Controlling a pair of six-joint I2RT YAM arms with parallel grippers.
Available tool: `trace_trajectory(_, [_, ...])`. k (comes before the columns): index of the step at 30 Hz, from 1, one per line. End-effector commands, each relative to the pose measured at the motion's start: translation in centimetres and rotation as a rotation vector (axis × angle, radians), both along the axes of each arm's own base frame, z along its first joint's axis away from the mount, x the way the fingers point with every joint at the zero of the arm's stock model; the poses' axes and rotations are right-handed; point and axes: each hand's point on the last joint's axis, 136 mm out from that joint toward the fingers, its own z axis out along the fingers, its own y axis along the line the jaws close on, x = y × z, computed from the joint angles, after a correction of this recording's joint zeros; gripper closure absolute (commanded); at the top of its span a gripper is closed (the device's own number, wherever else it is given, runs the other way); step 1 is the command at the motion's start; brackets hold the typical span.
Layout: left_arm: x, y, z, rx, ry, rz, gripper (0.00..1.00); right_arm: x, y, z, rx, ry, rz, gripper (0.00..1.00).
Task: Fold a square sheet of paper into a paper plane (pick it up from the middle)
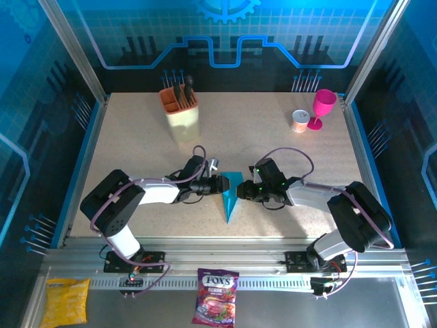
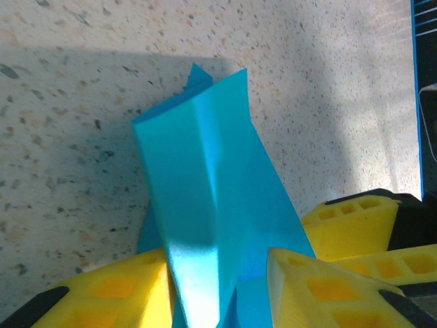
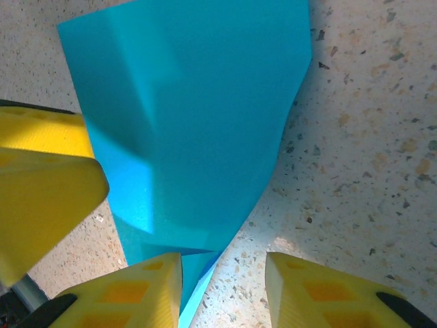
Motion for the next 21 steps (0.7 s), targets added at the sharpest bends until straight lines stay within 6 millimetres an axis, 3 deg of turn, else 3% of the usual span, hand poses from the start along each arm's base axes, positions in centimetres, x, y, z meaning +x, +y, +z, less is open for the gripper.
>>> trace_trajectory(1, [-0.2, -1.0, 0.1, 0.002, -0.008, -0.044, 0.64, 0.3, 0.5, 0.2, 0.02, 0.002, 0.002, 0.62])
trace_trajectory(12, [-1.2, -3.0, -0.6, 0.005, -0.002, -0.091, 0.78, -0.2, 0.3, -1.2, 0.013, 0.024, 0.0, 0.64])
trace_trajectory(15, [-1.1, -3.3, -1.0, 0.024, 0.004, -0.09, 0.9, -0.3, 0.3, -1.2, 0.018, 0.025, 0.007, 0.64])
trace_trajectory(17, [-1.0, -3.3, -1.1, 0.037, -0.001, -0.077, 1.0, -0.2, 0.2, -0.4, 0.03, 0.012, 0.007, 0.62])
trace_trajectory(21, [-0.3, -1.4, 0.0, 0.131, -0.051, -0.016, 1.0, 0.0, -1.2, 1.8, 0.034, -0.032, -0.019, 0.56])
